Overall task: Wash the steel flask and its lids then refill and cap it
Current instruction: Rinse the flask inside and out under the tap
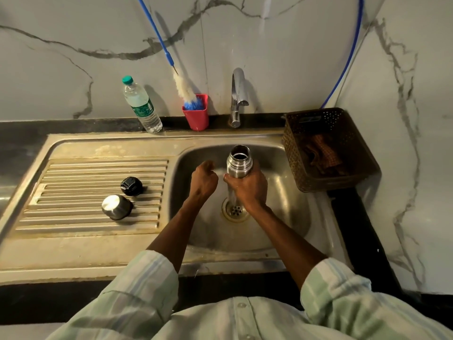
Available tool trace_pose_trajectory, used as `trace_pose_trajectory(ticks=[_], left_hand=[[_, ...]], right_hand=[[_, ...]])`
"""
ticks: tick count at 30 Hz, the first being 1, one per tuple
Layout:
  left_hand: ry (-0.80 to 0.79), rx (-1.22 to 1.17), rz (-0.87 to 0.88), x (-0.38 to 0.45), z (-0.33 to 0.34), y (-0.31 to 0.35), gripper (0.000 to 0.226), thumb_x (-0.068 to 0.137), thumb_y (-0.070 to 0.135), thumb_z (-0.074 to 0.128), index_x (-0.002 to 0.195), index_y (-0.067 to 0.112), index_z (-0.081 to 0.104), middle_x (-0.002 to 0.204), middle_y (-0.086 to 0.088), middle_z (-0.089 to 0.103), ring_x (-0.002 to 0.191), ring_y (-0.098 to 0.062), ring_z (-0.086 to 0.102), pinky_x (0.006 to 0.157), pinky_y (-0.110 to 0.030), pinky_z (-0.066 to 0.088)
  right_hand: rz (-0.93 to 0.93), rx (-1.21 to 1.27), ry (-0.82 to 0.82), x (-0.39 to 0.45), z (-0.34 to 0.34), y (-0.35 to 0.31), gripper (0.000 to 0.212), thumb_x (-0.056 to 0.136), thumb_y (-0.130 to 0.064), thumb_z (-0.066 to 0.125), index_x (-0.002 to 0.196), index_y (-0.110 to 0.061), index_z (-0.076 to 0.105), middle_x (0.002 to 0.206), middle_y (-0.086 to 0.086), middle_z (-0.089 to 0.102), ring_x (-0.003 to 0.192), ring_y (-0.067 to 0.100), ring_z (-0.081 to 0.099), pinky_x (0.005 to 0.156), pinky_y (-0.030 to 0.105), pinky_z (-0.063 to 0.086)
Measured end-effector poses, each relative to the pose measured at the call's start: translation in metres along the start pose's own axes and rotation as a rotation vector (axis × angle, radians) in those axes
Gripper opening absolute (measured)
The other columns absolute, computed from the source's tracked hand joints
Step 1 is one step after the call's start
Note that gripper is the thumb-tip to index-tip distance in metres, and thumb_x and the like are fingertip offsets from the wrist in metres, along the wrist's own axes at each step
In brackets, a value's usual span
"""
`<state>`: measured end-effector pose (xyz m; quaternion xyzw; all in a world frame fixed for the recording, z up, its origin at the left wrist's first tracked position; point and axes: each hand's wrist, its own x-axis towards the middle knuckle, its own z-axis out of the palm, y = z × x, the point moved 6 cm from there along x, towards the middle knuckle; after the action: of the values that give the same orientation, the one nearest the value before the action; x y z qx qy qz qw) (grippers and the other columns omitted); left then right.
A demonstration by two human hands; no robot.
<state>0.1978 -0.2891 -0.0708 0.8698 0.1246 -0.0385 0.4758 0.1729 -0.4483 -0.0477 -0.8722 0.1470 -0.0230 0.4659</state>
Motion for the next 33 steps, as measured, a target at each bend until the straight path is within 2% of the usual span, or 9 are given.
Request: trace_pose_trajectory(ticks=[3,6,15,19,21,26,29,31,33], left_hand=[[-0.009,0.006,-0.001,-0.001,0.002,0.001,0.047,0.089,-0.005,0.048,0.134,0.006,0.059,0.132,-0.011,0.063,0.125,-0.024,0.057,0.108,-0.036,0.045],[-0.003,0.007,0.005,0.001,0.000,0.003,0.047,0.089,-0.006,0.048,0.133,0.006,0.059,0.132,-0.011,0.063,0.124,-0.024,0.057,0.107,-0.036,0.045],[0.004,0.015,0.000,0.002,0.001,0.007,0.046,0.087,-0.006,0.048,0.130,0.005,0.061,0.128,-0.012,0.065,0.120,-0.025,0.059,0.106,-0.040,0.047],[0.024,0.046,0.031,0.004,-0.002,0.010,0.044,0.086,-0.007,0.048,0.127,0.003,0.062,0.125,-0.013,0.066,0.118,-0.026,0.060,0.102,-0.036,0.048],[0.027,0.048,0.018,0.001,-0.003,0.010,0.043,0.086,-0.007,0.047,0.125,0.003,0.062,0.123,-0.013,0.067,0.116,-0.026,0.060,0.098,-0.033,0.048],[0.004,0.030,0.002,0.002,0.001,0.007,0.049,0.084,-0.008,0.047,0.131,0.003,0.060,0.129,-0.014,0.065,0.122,-0.027,0.058,0.106,-0.040,0.047],[-0.013,0.013,-0.003,-0.002,0.003,0.006,0.040,0.089,-0.002,0.051,0.127,0.005,0.062,0.124,-0.010,0.066,0.117,-0.023,0.061,0.101,-0.035,0.049],[0.002,0.011,0.023,0.000,0.001,0.009,0.032,0.093,0.005,0.055,0.124,0.006,0.064,0.119,-0.009,0.068,0.110,-0.022,0.062,0.093,-0.033,0.050],[0.024,0.016,-0.011,0.002,-0.001,0.005,0.037,0.092,-0.001,0.052,0.127,0.007,0.062,0.123,-0.011,0.067,0.115,-0.023,0.061,0.096,-0.033,0.049]], right_hand=[[0.045,-0.080,-0.073,0.001,0.002,0.007,0.064,0.064,-0.040,0.085,0.118,-0.021,0.058,0.108,-0.001,0.070,0.095,0.019,0.066,0.080,0.028,0.049],[0.019,0.014,0.021,0.001,-0.004,0.003,0.066,0.065,-0.040,0.085,0.121,-0.019,0.056,0.106,-0.003,0.069,0.091,0.015,0.064,0.077,0.025,0.044],[0.045,-0.062,-0.049,0.001,0.003,0.006,0.067,0.063,-0.041,0.086,0.120,-0.020,0.058,0.111,0.001,0.070,0.097,0.022,0.066,0.080,0.028,0.048],[0.001,0.022,0.033,-0.003,0.002,0.005,0.065,0.063,-0.039,0.085,0.119,-0.020,0.058,0.107,-0.002,0.070,0.095,0.018,0.065,0.078,0.025,0.044],[0.035,-0.042,-0.029,-0.002,0.005,0.008,0.066,0.062,-0.042,0.085,0.119,-0.021,0.057,0.108,-0.001,0.070,0.095,0.019,0.065,0.080,0.028,0.048],[-0.019,0.027,0.031,-0.002,0.002,0.003,0.066,0.063,-0.044,0.085,0.118,-0.021,0.057,0.108,-0.001,0.070,0.095,0.018,0.065,0.081,0.030,0.050],[-0.003,-0.101,-0.040,0.002,0.005,0.002,0.066,0.063,-0.045,0.085,0.119,-0.021,0.058,0.109,0.001,0.071,0.096,0.022,0.066,0.078,0.029,0.048],[-0.037,-0.045,0.022,0.004,0.000,-0.004,0.067,0.064,-0.048,0.083,0.119,-0.019,0.058,0.106,0.000,0.070,0.093,0.019,0.066,0.077,0.029,0.050],[-0.026,0.008,0.021,0.007,0.001,-0.004,0.070,0.064,-0.048,0.083,0.121,-0.019,0.057,0.107,0.000,0.070,0.094,0.019,0.066,0.081,0.033,0.053]])
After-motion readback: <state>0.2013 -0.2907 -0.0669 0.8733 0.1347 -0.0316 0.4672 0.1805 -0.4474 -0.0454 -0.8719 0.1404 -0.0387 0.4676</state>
